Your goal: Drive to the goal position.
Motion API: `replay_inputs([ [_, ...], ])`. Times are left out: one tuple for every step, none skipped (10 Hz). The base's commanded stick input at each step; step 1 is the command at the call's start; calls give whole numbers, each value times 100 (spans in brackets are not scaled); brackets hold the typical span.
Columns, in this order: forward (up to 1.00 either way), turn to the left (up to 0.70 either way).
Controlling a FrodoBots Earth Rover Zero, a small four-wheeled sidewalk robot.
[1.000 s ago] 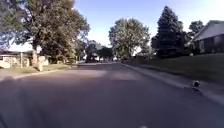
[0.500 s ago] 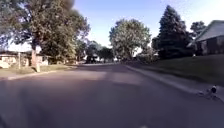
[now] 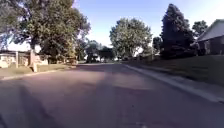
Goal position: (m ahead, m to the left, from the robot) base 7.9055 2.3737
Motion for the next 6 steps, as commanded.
replay_inputs([
  [100,3],
  [100,3],
  [100,2],
  [100,2],
  [100,3],
  [100,3],
])
